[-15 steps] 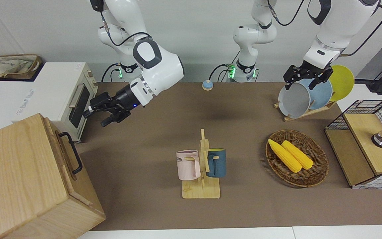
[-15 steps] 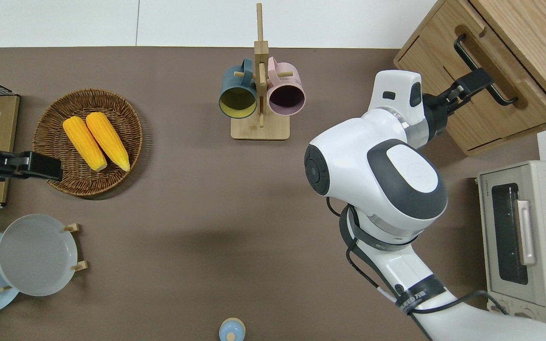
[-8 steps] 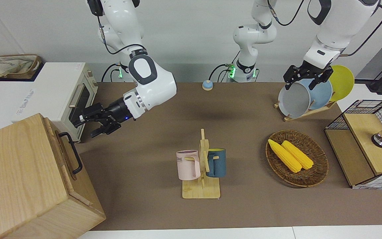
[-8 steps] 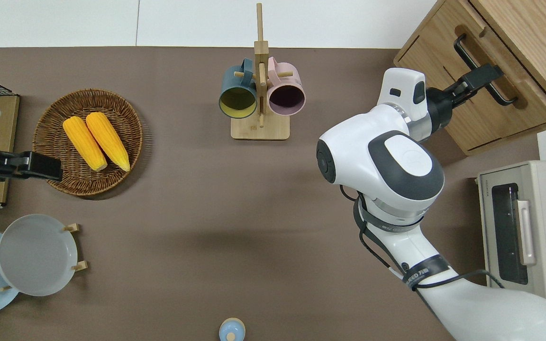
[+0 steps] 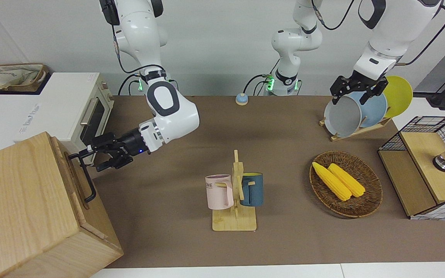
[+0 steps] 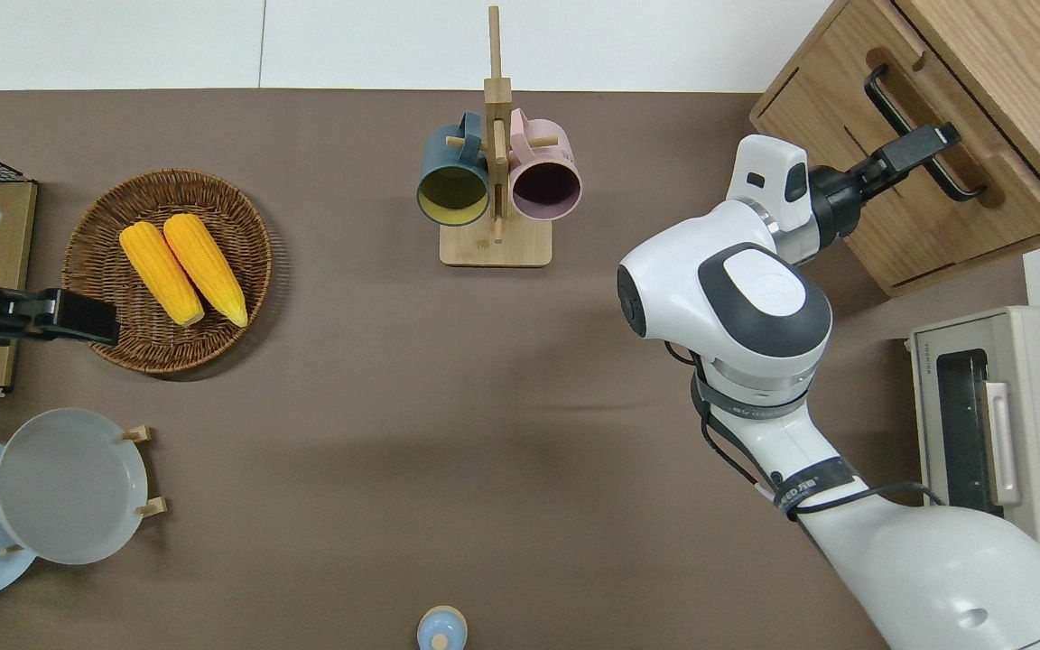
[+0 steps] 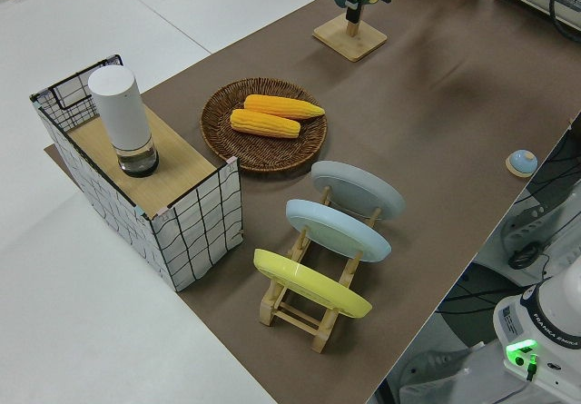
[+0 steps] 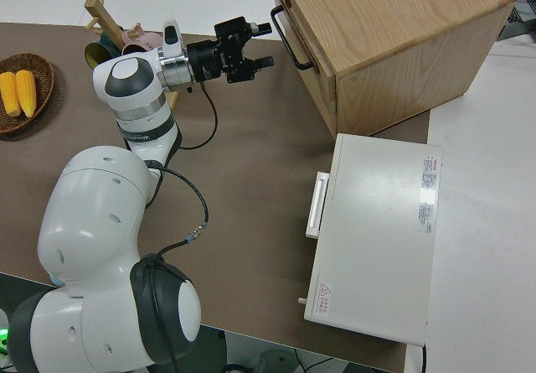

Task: Slide drawer open with right arm
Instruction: 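Close the right gripper on the black drawer handle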

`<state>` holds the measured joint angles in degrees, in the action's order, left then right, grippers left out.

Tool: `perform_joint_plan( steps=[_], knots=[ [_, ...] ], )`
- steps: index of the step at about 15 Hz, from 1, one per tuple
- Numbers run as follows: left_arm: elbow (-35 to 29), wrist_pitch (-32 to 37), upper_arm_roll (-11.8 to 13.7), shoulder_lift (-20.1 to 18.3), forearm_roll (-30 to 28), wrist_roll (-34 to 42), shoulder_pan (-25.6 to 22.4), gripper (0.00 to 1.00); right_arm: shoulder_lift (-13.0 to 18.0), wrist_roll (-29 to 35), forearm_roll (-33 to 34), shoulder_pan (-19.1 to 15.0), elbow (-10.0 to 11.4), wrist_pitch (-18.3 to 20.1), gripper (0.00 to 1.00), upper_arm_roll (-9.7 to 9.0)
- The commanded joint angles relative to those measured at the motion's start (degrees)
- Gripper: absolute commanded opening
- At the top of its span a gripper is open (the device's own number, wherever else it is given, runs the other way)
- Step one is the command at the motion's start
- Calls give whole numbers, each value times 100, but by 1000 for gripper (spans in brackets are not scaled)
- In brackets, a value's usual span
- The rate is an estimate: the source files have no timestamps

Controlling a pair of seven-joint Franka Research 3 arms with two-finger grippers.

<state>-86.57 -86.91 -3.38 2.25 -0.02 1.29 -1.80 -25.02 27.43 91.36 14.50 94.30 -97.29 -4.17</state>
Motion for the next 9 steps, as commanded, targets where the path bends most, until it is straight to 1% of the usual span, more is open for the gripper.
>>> perform_joint_plan(
  steps=[1, 3, 5, 6, 7, 8, 9],
  knots=[
    [140, 113, -40, 65, 98, 56, -31, 993, -117, 420, 453, -87, 18, -140, 981, 30],
    [149, 113, -40, 65, 98, 56, -31, 993, -117, 552, 471, -96, 0, -333, 977, 74],
    [140, 113, -40, 65, 98, 56, -31, 993, -117, 605, 488, -87, -17, -544, 971, 223],
    [149, 113, -40, 65, 98, 56, -31, 993, -117, 614, 523, -96, -26, -667, 954, 267],
    [140, 113, -40, 65, 98, 56, -31, 993, -117, 666, 567, -96, -35, -755, 896, 285],
    [140, 113, -40, 65, 98, 56, -31, 993, -117, 711, 620, -122, -35, -782, 813, 294],
    [140, 113, -40, 65, 98, 56, -31, 993, -126, 720, 672, -123, -35, -800, 704, 303]
  ],
)
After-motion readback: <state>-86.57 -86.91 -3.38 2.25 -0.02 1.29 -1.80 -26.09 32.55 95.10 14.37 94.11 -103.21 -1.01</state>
